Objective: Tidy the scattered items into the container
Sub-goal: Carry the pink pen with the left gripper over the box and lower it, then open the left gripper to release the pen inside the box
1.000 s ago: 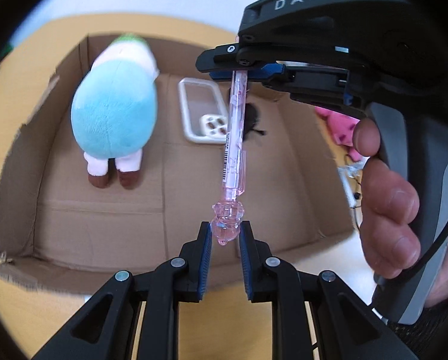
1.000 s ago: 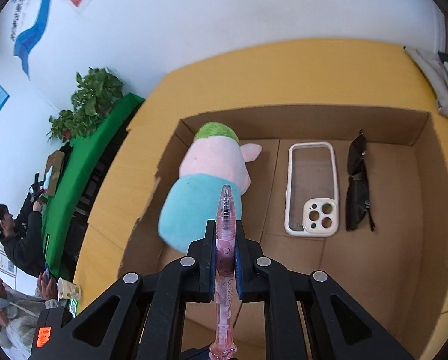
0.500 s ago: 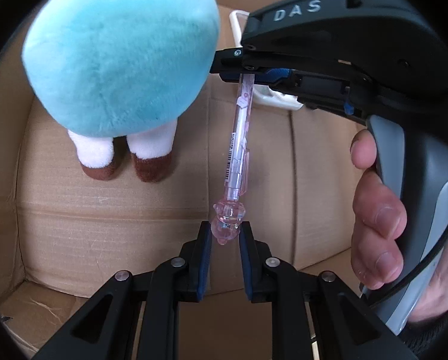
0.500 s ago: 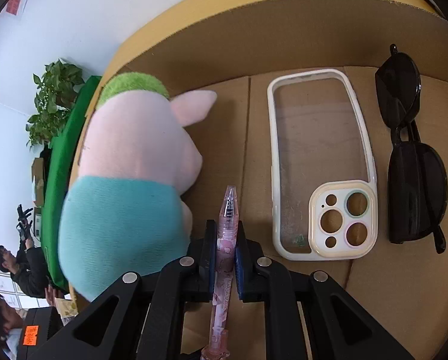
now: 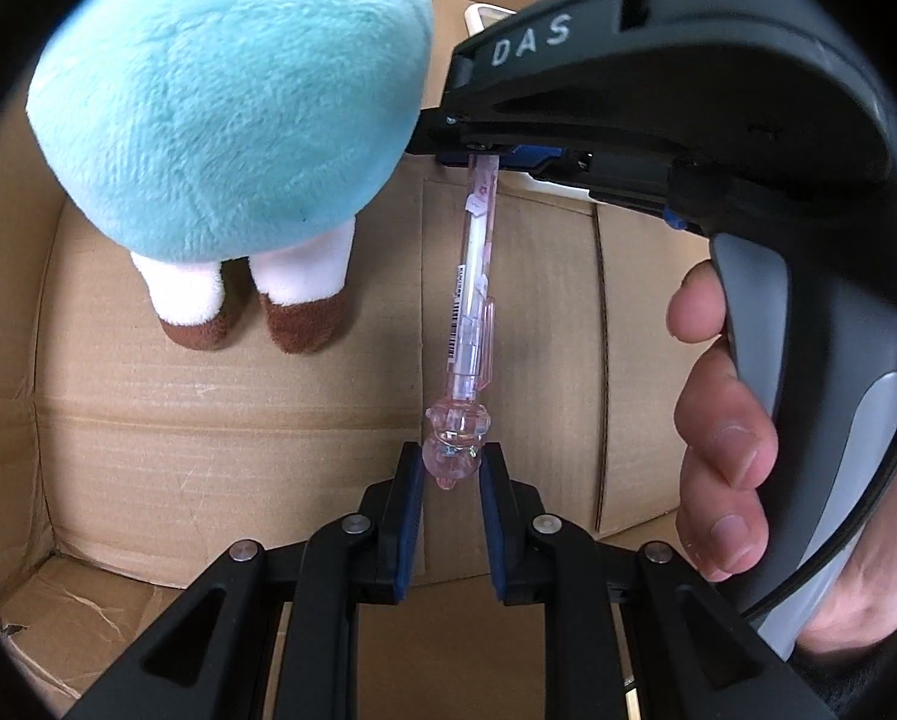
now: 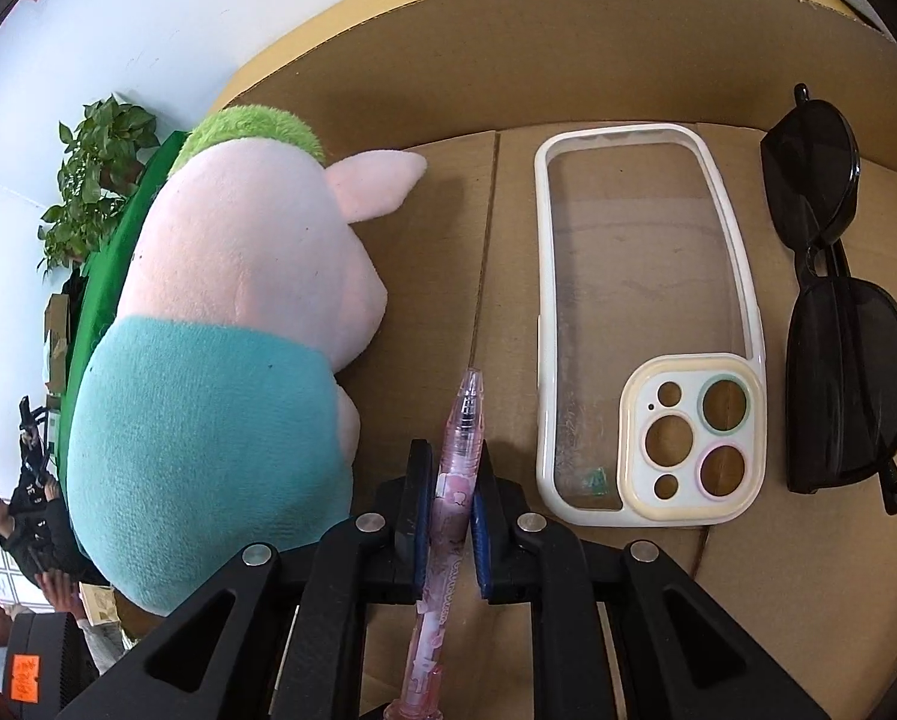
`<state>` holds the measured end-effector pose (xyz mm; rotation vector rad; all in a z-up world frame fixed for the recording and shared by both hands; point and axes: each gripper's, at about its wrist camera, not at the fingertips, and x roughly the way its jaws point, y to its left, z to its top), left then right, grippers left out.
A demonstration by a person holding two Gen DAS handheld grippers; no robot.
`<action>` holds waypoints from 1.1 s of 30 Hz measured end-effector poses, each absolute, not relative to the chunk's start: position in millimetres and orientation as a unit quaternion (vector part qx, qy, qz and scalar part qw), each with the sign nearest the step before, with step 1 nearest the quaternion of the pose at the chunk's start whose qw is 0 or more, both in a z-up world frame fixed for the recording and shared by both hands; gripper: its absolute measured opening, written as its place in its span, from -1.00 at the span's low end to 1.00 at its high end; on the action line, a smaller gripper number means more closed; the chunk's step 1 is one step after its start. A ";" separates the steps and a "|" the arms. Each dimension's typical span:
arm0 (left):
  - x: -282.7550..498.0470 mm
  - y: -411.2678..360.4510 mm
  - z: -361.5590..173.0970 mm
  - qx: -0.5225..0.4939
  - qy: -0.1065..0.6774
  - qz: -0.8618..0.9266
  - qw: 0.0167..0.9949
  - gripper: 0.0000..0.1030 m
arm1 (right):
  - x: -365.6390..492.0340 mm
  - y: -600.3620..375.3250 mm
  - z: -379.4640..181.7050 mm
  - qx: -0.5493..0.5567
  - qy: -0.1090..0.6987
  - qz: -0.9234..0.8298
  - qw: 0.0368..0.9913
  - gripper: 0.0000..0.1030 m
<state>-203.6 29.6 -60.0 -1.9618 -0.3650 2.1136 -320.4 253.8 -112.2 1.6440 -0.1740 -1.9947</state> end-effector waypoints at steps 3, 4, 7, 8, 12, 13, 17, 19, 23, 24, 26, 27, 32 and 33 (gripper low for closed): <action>-209.0 23.5 -55.7 -0.670 -0.130 0.722 0.113 -0.65 | -317.8 254.9 -111.9 0.611 -0.065 -0.739 0.275 -0.74; -208.6 22.2 -54.5 -0.668 -0.128 0.724 0.110 -0.65 | -317.3 254.1 -111.2 0.611 -0.062 -0.740 0.274 -0.73; -207.1 18.6 -50.2 -0.663 -0.121 0.732 0.100 -0.63 | -315.0 251.4 -109.3 0.610 -0.053 -0.742 0.274 -0.61; -206.2 17.4 -48.8 -0.662 -0.124 0.732 0.100 -0.60 | -313.8 251.7 -108.1 0.609 -0.053 -0.742 0.276 -0.42; -199.9 17.9 -38.6 -0.653 -0.121 0.740 0.107 -0.45 | -310.4 253.1 -99.7 0.598 -0.053 -0.751 0.274 0.00; -198.0 18.9 -35.8 -0.650 -0.119 0.742 0.110 -0.37 | -309.3 253.2 -96.8 0.596 -0.052 -0.752 0.275 0.01; -188.4 21.1 -24.5 -0.636 -0.115 0.754 0.115 -0.19 | -298.7 259.6 -75.9 0.577 -0.045 -0.766 0.281 0.06; -179.6 21.9 -15.7 -0.625 -0.108 0.765 0.116 -0.19 | -287.6 266.4 -61.6 0.561 -0.037 -0.778 0.282 0.25; -159.4 17.4 9.1 -0.575 -0.077 0.807 0.107 -0.14 | -250.0 284.2 -27.3 0.513 -0.013 -0.814 0.272 0.66; -151.0 15.9 16.5 -0.557 -0.069 0.821 0.103 -0.08 | -237.6 291.3 -18.4 0.499 -0.012 -0.823 0.273 0.79; -129.1 25.7 34.0 -0.519 -0.058 0.848 0.093 0.12 | -212.5 306.0 -3.2 0.468 -0.016 -0.838 0.282 0.93; -118.8 26.1 40.6 -0.501 -0.054 0.859 0.087 0.14 | -199.1 314.8 3.7 0.451 -0.017 -0.845 0.287 0.99; -89.8 12.0 53.4 -0.436 -0.060 0.896 0.060 0.39 | -142.7 327.7 19.5 0.401 0.001 -0.874 0.274 1.00; -80.0 5.9 55.9 -0.427 -0.064 0.900 0.054 0.40 | -135.0 327.4 20.1 0.395 0.011 -0.879 0.266 0.99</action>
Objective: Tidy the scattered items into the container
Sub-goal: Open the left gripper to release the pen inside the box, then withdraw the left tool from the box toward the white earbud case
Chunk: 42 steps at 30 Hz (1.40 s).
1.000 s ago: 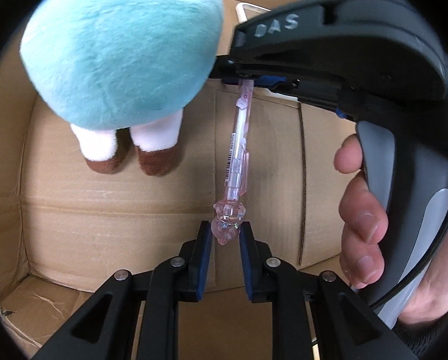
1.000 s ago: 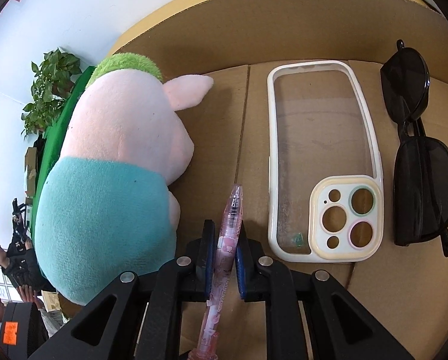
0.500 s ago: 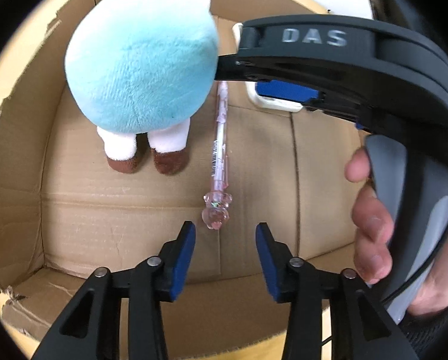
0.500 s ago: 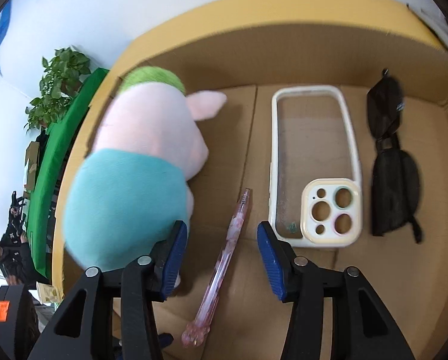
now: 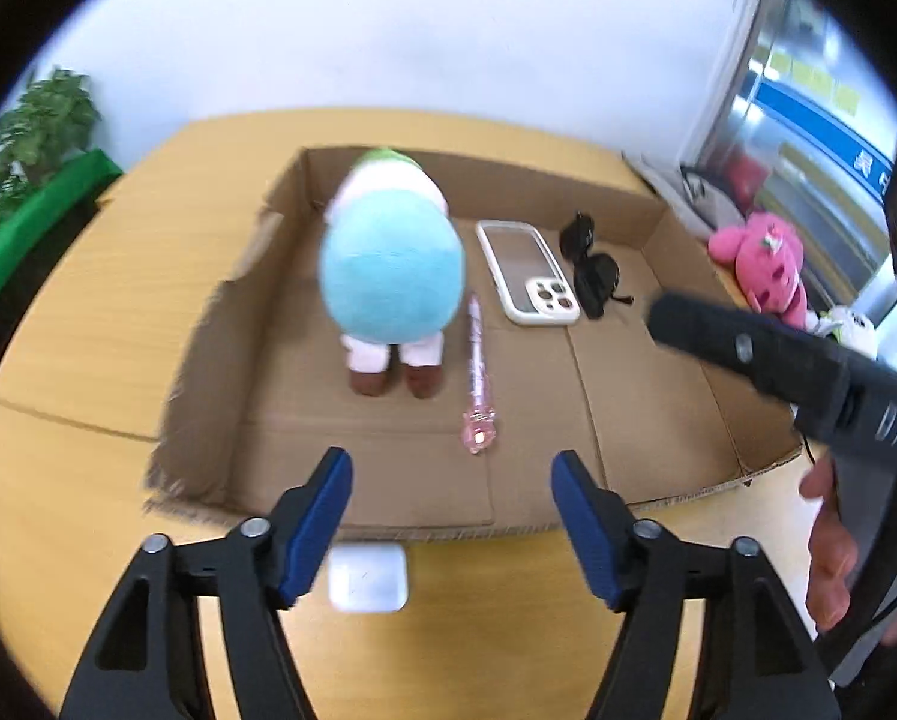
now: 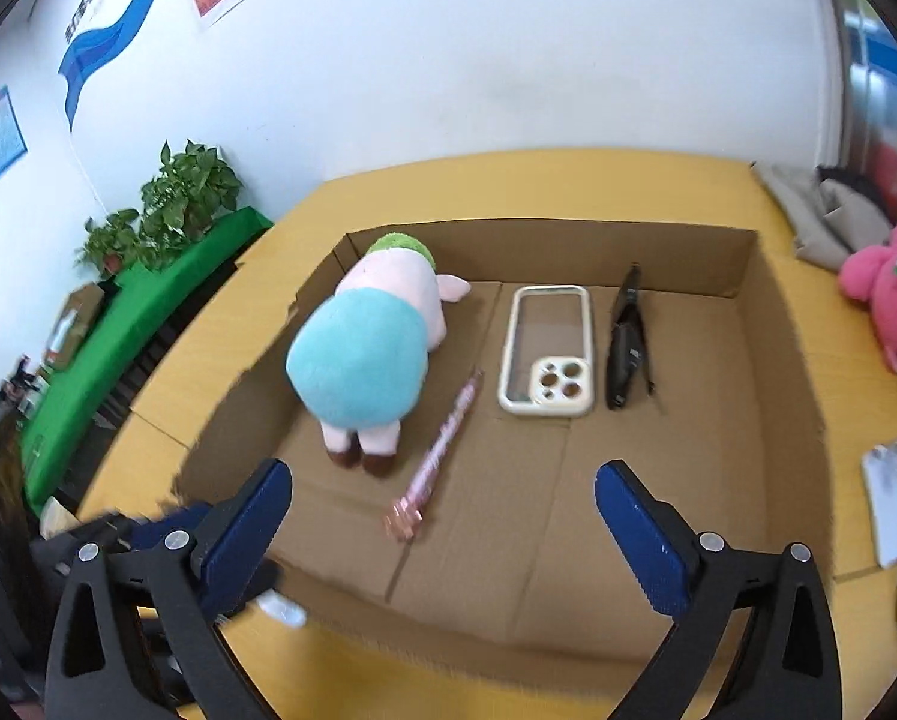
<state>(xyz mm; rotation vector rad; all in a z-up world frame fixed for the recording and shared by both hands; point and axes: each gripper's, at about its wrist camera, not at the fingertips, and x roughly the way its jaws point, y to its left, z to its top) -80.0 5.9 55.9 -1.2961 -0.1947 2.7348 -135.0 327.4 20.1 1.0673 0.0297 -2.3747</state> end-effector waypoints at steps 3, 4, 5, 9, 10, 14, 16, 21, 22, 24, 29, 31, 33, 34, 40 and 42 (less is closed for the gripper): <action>-62.3 -11.9 61.3 -0.412 -0.068 0.908 0.044 0.40 | -114.5 328.9 19.0 0.379 0.044 -0.894 0.236 0.99; -61.2 -12.6 53.6 -0.410 -0.065 0.909 0.042 0.40 | -109.5 330.8 18.4 0.377 0.046 -0.895 0.233 0.99; -63.0 -14.7 47.8 -0.410 -0.064 0.909 0.041 0.40 | -104.4 332.4 17.6 0.376 0.048 -0.896 0.230 0.99; -58.4 -17.5 44.4 -0.407 -0.072 0.909 0.047 0.40 | -92.8 335.0 19.1 0.369 0.047 -0.902 0.221 0.99; -57.0 -19.2 45.0 -0.406 -0.075 0.909 0.048 0.40 | -90.2 335.1 19.9 0.368 0.048 -0.901 0.223 0.99; -52.5 -17.7 49.5 -0.396 -0.065 0.915 0.048 0.40 | -81.8 336.0 24.2 0.363 0.051 -0.903 0.223 1.00; -50.8 -16.2 50.9 -0.393 -0.063 0.916 0.048 0.40 | -78.2 337.5 25.9 0.360 0.050 -0.904 0.222 0.99; -49.8 -11.3 52.0 -0.389 -0.055 0.918 0.047 0.40 | -74.1 340.1 24.8 0.362 0.049 -0.904 0.222 1.00; -49.8 -10.6 52.0 -0.388 -0.055 0.919 0.048 0.40 | -73.9 340.6 24.1 0.362 0.049 -0.904 0.222 1.00; -49.8 -9.4 51.6 -0.388 -0.054 0.919 0.050 0.40 | -72.3 341.6 22.5 0.363 0.050 -0.904 0.220 0.99; -53.3 -7.4 50.3 -0.389 -0.054 0.918 0.051 0.40 | -73.3 346.5 20.6 0.368 0.043 -0.903 0.216 1.00; -53.5 -6.4 49.0 -0.392 -0.053 0.917 0.052 0.40 | -74.6 347.9 19.2 0.372 0.040 -0.902 0.214 1.00; -52.7 -6.0 47.2 -0.394 -0.051 0.916 0.055 0.40 | -75.1 348.5 18.2 0.373 0.038 -0.902 0.214 1.00; -52.3 -6.3 46.4 -0.394 -0.051 0.916 0.056 0.40 | -75.0 348.5 17.7 0.374 0.038 -0.902 0.214 1.00; -51.6 -15.1 30.5 -0.411 -0.052 0.908 0.059 0.40 | -71.4 350.5 12.3 0.377 0.033 -0.898 0.225 1.00; -52.0 -18.6 19.7 -0.423 -0.048 0.903 0.061 0.40 | -69.3 353.8 6.2 0.382 0.030 -0.895 0.229 1.00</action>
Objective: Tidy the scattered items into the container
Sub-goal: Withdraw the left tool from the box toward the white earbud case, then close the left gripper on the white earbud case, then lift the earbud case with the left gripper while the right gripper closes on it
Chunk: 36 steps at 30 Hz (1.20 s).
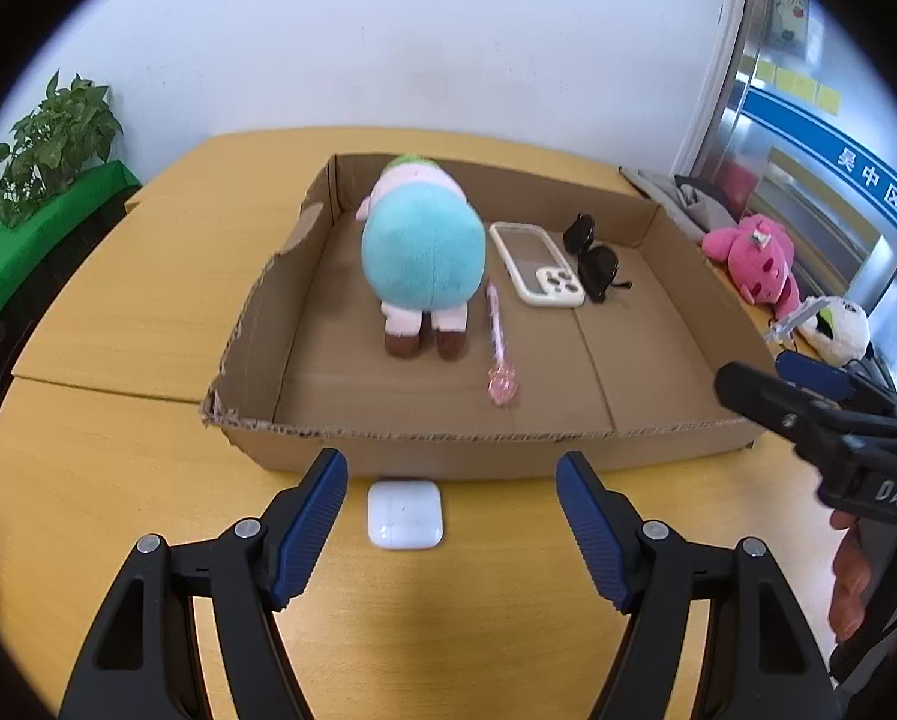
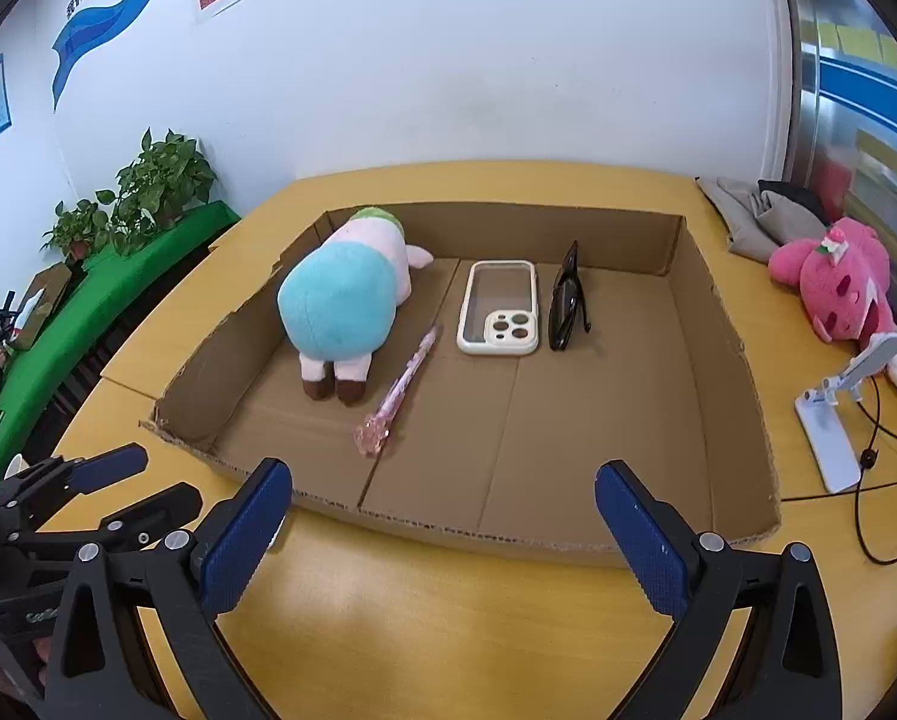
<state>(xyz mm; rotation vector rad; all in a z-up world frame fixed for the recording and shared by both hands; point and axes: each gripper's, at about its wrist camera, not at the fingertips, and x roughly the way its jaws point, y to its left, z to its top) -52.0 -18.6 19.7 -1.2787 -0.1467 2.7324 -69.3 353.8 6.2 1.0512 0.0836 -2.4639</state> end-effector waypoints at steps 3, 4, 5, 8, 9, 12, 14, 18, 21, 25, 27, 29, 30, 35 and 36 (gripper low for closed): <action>-55.5 -24.6 -0.8 -0.449 -0.046 0.891 0.056 0.40 | -67.7 360.5 -4.8 0.393 0.024 -0.890 0.229 1.00; -57.5 -26.6 -8.3 -0.459 -0.048 0.885 0.055 0.40 | -67.1 363.0 -8.2 0.398 0.020 -0.888 0.229 1.00; -59.8 -27.9 -14.2 -0.467 -0.050 0.881 0.057 0.40 | -66.1 365.8 -11.9 0.403 0.016 -0.886 0.229 1.00; -69.0 -29.4 -33.3 -0.489 -0.048 0.869 0.059 0.40 | -61.8 371.0 -20.1 0.410 0.013 -0.881 0.234 1.00; -72.9 -29.9 -40.0 -0.496 -0.049 0.865 0.060 0.40 | -60.1 372.6 -22.4 0.412 0.012 -0.880 0.235 1.00; -83.9 -30.8 -59.6 -0.520 -0.057 0.850 0.061 0.28 | -53.3 376.9 -28.6 0.417 0.009 -0.875 0.244 1.00; -86.1 -27.6 -65.6 -0.515 -0.045 0.854 0.060 0.08 | -48.1 379.6 -32.0 0.419 0.013 -0.873 0.249 1.00; -85.3 -24.0 -68.8 -0.514 -0.031 0.854 0.072 -0.16 | -41.4 386.7 -37.3 0.425 0.003 -0.868 0.257 1.00; -79.2 -20.4 -70.1 -0.513 -0.018 0.854 0.089 -0.16 | -36.9 386.8 -39.5 0.427 -0.004 -0.861 0.275 1.00; -63.2 -8.5 -70.2 -0.504 0.017 0.851 0.148 -0.17 | -31.8 378.2 -40.4 0.430 0.007 -0.851 0.302 0.99; -50.8 -0.8 -70.9 -0.498 0.043 0.846 0.186 -0.16 | -29.6 372.3 -42.0 0.433 0.015 -0.843 0.318 0.99; -35.8 6.0 -72.2 -0.490 0.070 0.838 0.230 -0.16 | -28.8 365.0 -46.3 0.444 0.021 -0.832 0.333 0.99; -28.2 9.6 -72.8 -0.486 0.086 0.833 0.250 -0.16 | -28.1 361.9 -49.0 0.450 0.022 -0.826 0.338 0.99; -5.2 22.7 -73.6 -0.469 0.153 0.812 0.310 -0.16 | -20.4 334.1 -76.2 0.500 0.061 -0.780 0.370 0.96; -1.7 24.2 -73.8 -0.467 0.160 0.809 0.321 -0.16 | -18.0 327.9 -82.2 0.508 0.072 -0.771 0.376 0.92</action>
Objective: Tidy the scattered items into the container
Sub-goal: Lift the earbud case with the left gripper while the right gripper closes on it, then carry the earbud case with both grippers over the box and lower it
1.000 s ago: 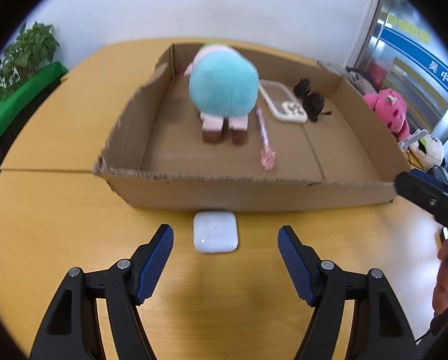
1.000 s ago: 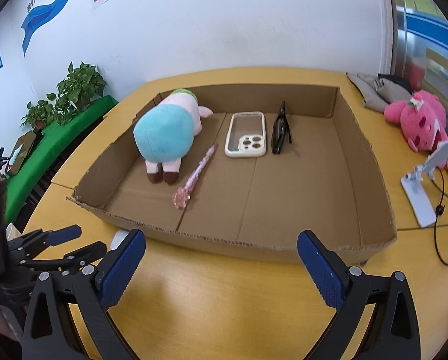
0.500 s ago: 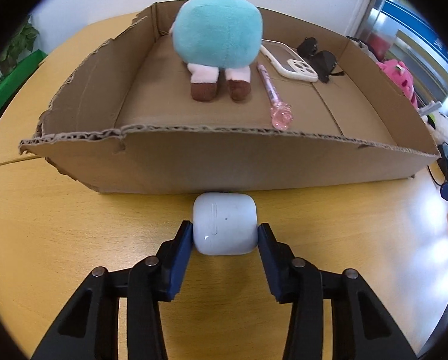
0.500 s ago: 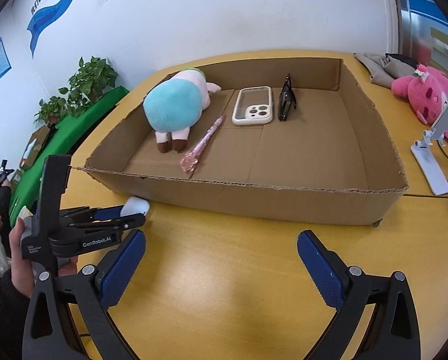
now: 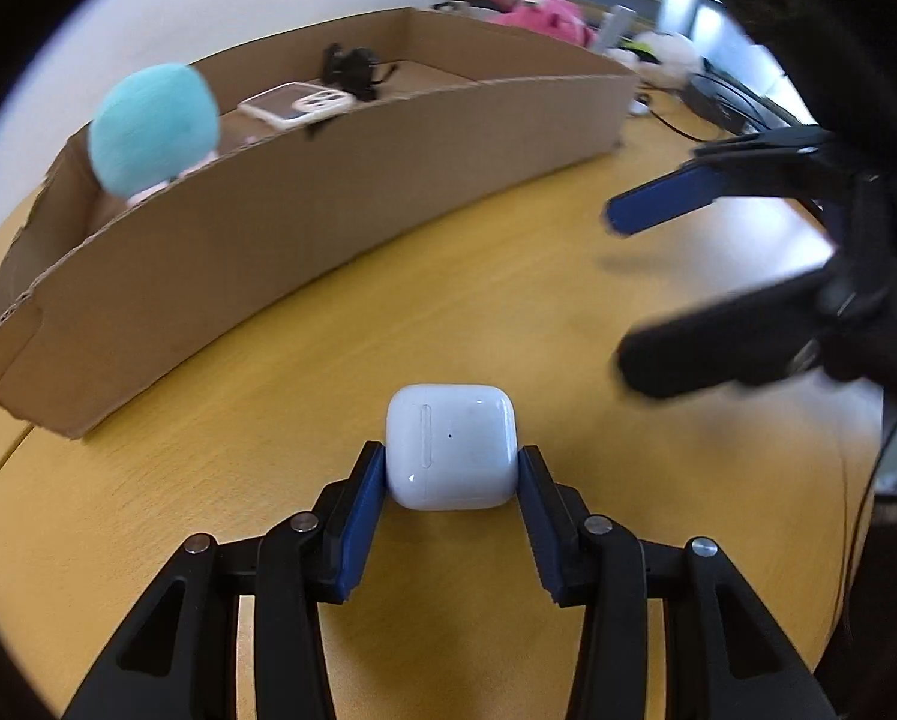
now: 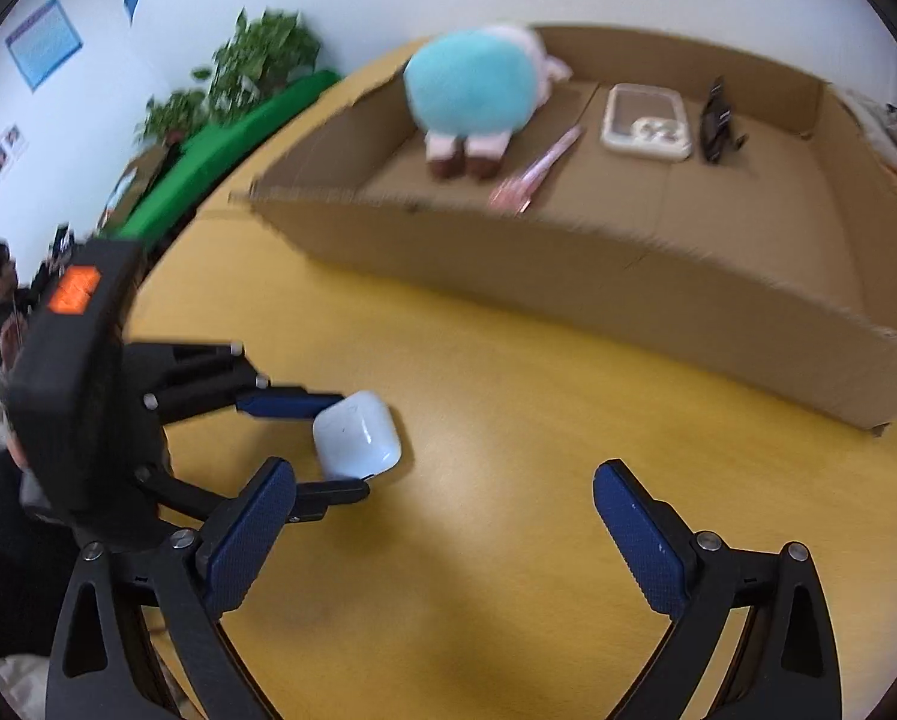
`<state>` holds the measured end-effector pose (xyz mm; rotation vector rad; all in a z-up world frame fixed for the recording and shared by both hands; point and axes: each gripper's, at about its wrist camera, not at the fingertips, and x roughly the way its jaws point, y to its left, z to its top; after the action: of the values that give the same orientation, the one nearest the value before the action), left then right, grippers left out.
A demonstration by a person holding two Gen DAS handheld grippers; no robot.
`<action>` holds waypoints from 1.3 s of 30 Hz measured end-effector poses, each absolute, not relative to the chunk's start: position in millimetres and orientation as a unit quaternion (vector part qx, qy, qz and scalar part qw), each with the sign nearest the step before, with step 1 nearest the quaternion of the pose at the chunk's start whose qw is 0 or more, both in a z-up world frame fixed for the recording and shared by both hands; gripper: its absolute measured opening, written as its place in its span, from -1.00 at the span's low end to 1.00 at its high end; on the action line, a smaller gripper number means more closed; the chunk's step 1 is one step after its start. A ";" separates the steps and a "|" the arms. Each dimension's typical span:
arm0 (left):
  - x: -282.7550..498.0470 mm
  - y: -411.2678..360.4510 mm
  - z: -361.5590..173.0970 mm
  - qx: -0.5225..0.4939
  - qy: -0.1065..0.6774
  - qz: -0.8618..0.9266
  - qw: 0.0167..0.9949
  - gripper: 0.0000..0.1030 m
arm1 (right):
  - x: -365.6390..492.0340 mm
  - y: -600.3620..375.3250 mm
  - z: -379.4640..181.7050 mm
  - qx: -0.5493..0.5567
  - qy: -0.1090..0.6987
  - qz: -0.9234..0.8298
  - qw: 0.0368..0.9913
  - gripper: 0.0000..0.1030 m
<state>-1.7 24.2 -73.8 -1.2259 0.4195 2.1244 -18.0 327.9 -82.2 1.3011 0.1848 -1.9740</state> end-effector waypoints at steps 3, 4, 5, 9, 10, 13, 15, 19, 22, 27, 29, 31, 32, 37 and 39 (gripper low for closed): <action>5.0 30.9 -75.0 -0.458 0.179 0.802 0.340 -0.16 | -11.6 311.5 -96.6 0.528 0.089 -0.747 0.395 0.86; 8.5 33.2 -75.8 -0.452 0.191 0.801 0.343 -0.16 | -10.7 308.7 -98.3 0.529 0.089 -0.744 0.399 0.81; 10.5 34.7 -76.7 -0.452 0.191 0.797 0.352 -0.16 | -10.9 307.0 -98.5 0.529 0.086 -0.742 0.403 0.81; 18.0 39.2 -80.2 -0.445 0.202 0.791 0.368 -0.16 | -8.8 297.0 -105.0 0.540 0.108 -0.724 0.414 0.47; 19.2 40.0 -81.2 -0.443 0.203 0.790 0.371 -0.16 | -7.7 295.4 -105.6 0.541 0.111 -0.722 0.417 0.45; 22.2 45.3 -83.2 -0.439 0.207 0.789 0.377 -0.16 | -1.5 288.5 -104.7 0.538 0.138 -0.715 0.424 0.10; 24.3 49.0 -84.3 -0.436 0.212 0.791 0.373 -0.16 | 1.7 284.6 -104.4 0.534 0.159 -0.717 0.420 -0.03; 26.6 50.5 -86.3 -0.438 0.207 0.793 0.369 -0.17 | 2.3 283.7 -103.6 0.534 0.170 -0.720 0.408 -0.09; 32.8 55.8 -84.7 -0.430 0.220 0.799 0.359 -0.17 | 3.4 285.3 -101.4 0.534 0.170 -0.722 0.405 -0.09; 35.3 58.5 -63.9 -0.409 0.224 0.814 0.346 -0.17 | 2.2 291.0 -78.4 0.513 0.167 -0.736 0.409 -0.09; 33.8 60.7 -51.7 -0.397 0.232 0.821 0.338 -0.17 | 0.1 291.7 -65.8 0.500 0.169 -0.743 0.411 -0.09; 30.1 61.4 -41.0 -0.388 0.241 0.826 0.331 -0.17 | -5.2 291.8 -52.0 0.487 0.172 -0.749 0.414 -0.09; 27.2 62.9 -34.7 -0.382 0.246 0.828 0.328 -0.17 | -8.5 291.4 -46.4 0.482 0.173 -0.751 0.416 -0.09; -9.9 61.9 -9.7 -0.360 0.265 0.838 0.313 -0.17 | -24.0 289.1 -15.1 0.451 0.182 -0.766 0.420 -0.10; -37.4 69.5 -1.5 -0.352 0.271 0.841 0.309 -0.17 | -36.1 292.9 -2.5 0.443 0.178 -0.768 0.426 -0.10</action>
<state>-37.4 69.5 -1.5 -0.9294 0.7175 2.2233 -36.1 292.9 -2.5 1.1082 0.4440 -1.9197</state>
